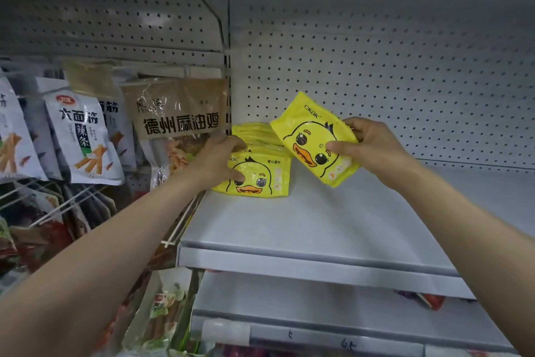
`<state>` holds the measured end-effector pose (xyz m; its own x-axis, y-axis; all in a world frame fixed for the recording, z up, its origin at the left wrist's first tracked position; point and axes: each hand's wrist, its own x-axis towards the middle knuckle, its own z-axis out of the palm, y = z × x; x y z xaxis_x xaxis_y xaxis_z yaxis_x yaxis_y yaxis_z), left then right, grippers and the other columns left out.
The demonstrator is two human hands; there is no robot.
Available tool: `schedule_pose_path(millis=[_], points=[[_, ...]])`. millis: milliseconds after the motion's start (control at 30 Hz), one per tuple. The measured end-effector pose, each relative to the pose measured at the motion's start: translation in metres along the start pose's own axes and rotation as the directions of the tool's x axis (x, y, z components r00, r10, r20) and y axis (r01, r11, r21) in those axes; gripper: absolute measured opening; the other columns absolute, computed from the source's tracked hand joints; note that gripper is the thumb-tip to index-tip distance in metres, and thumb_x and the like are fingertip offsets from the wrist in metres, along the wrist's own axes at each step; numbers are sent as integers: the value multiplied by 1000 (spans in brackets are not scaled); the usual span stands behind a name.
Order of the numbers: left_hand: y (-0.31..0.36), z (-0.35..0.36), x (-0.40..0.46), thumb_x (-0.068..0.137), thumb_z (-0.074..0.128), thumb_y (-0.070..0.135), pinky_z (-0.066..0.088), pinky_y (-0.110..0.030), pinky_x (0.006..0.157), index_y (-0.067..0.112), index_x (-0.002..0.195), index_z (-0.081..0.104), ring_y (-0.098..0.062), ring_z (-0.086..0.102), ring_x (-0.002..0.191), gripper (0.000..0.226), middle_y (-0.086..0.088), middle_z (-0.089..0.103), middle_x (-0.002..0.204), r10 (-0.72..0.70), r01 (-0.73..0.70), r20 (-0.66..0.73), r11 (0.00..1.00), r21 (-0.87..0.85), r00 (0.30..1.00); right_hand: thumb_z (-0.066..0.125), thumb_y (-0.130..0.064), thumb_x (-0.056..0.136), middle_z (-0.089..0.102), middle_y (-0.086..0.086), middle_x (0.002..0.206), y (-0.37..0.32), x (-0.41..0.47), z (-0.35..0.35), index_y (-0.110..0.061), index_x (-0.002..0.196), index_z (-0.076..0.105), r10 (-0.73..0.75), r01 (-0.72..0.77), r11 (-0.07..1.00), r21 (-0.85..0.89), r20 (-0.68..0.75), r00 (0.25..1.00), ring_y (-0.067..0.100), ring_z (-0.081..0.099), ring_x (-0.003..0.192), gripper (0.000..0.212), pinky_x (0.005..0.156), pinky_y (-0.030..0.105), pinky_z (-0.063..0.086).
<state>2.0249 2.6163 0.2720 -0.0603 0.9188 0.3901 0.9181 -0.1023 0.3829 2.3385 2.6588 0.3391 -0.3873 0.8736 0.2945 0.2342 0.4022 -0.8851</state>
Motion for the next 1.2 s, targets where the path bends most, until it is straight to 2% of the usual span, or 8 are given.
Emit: schedule_pose_path(millis=[167, 367, 467, 567, 700, 867, 1033, 1200], points=[[-8, 4, -7, 60, 89, 32, 25, -36, 111, 24, 132, 56, -27, 31, 130, 79, -7, 43, 134, 34, -39, -84, 998, -55, 996, 78, -7, 80, 75, 0, 92, 6, 6, 9, -13, 104, 66, -3, 6, 998, -62, 55, 998, 11, 72, 76, 27, 63, 22, 55], [-22, 7, -7, 80, 75, 33, 34, -46, 109, 25, 132, 57, -23, 44, 125, 56, -2, 55, 130, 74, -81, -61, 989, -120, 995, 83, -16, 75, 74, -8, 94, 16, 17, 37, -29, 93, 68, 53, 48, 932, -360, 267, 962, 8, 68, 85, 28, 80, 25, 54], [-19, -2, -11, 98, 53, 27, 40, -36, 107, 24, 127, 60, -12, 51, 120, 30, 1, 58, 129, -51, 2, -124, 931, -365, 991, 86, -26, 72, 69, -7, 113, 20, 25, 59, -25, 115, 66, 82, 74, 900, -429, 334, 939, 9, 64, 106, 47, 98, 31, 50], [-11, -12, -21, 99, 40, 44, 35, -25, 102, 32, 130, 57, -6, 48, 123, 37, 11, 54, 133, -174, 84, -115, 835, -544, 978, 85, -23, 75, 67, -6, 116, 19, 29, 84, -22, 118, 65, 52, 116, 899, -422, 366, 929, 10, 61, 110, 47, 98, 29, 49], [-16, -15, -28, 88, 44, 67, 33, -36, 110, 38, 136, 49, -8, 42, 129, 55, 12, 49, 137, -19, -27, -114, 922, -386, 993, 83, -26, 75, 67, -5, 112, 24, 27, 119, -25, 117, 64, -78, 209, 882, -422, 306, 949, 13, 61, 106, 46, 92, 30, 49], [-32, 5, -34, 51, 49, 94, 17, -34, 114, 45, 144, 29, -15, 17, 143, 107, 5, 24, 156, 162, -157, 55, 985, -75, 985, 79, -40, 77, 56, 0, 127, 33, 24, 131, -25, 134, 51, -282, 385, 695, -607, 262, 923, 18, 41, 126, 66, 99, 34, 41], [-30, 8, -31, 47, 59, 82, 14, -37, 117, 35, 149, 24, -15, 10, 145, 118, 4, 14, 160, 151, -146, 115, 988, -52, 982, 80, -64, 62, 45, -2, 146, 38, 24, 130, -24, 142, 45, -281, 472, 550, -688, 380, 881, 19, 33, 137, 96, 111, 34, 32], [-23, 8, -24, 61, 82, 56, 12, -33, 115, 27, 148, 31, -20, 13, 145, 105, -1, 17, 159, 167, -169, 111, 986, 4, 980, 78, -66, 63, 39, -1, 153, 39, 24, 131, -25, 144, 44, -281, 480, 490, -728, 389, 877, 20, 31, 141, 96, 116, 35, 27]])
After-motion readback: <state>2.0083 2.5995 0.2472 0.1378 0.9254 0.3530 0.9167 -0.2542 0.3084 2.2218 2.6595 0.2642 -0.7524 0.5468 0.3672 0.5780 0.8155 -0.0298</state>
